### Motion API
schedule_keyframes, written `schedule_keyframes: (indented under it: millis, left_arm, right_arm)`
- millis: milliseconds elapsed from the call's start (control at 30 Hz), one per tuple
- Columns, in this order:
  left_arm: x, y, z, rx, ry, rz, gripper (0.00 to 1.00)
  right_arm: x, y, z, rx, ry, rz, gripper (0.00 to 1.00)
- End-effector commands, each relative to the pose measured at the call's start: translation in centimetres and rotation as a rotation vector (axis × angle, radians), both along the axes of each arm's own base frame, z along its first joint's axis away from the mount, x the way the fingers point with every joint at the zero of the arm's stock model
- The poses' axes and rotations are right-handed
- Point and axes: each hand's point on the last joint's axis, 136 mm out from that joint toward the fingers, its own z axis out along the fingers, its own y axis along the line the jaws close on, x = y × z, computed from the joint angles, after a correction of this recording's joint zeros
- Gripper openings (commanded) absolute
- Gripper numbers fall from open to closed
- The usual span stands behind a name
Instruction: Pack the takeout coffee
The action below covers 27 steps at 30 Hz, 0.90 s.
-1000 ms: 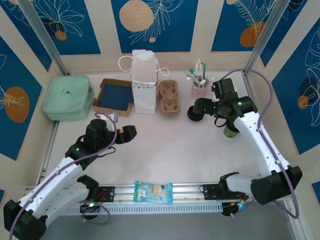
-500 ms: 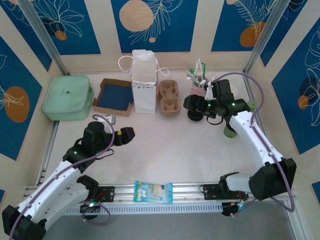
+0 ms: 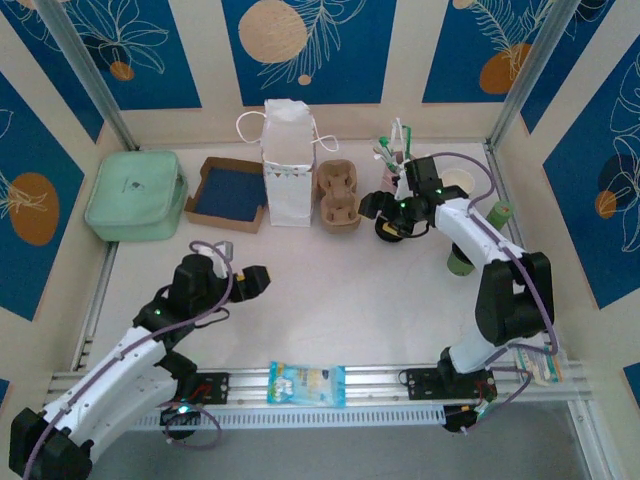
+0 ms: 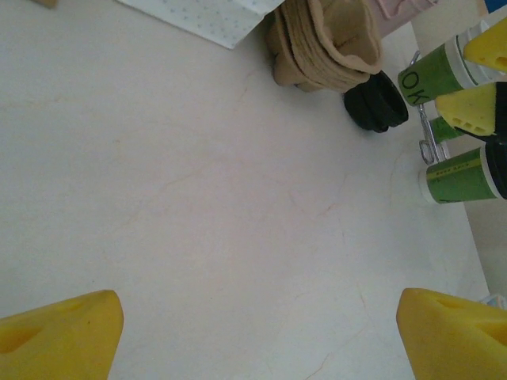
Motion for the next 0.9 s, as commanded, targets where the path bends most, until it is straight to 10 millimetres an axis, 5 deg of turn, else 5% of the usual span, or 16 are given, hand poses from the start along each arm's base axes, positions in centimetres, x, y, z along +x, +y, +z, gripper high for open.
schedule_keyframes:
  millis: [0,267,867]
  left_arm:
    - [0.2,-0.5,-0.3,-0.06,0.009,-0.001,0.89]
    - [0.3,-0.5,-0.8,-0.065,0.023,0.003,0.89]
    - [0.2,0.0,-0.5,-0.05,0.016,0.015,0.89]
  right_arm:
    - [1.3,1.2,0.8,0.049,-0.021,0.026,0.78]
    - [2.8,2.5,-0.2,0.046,-0.013,0.053,0.63]
    - [5.3,3.5,-2.4,0.012,0.024,0.06,0.52]
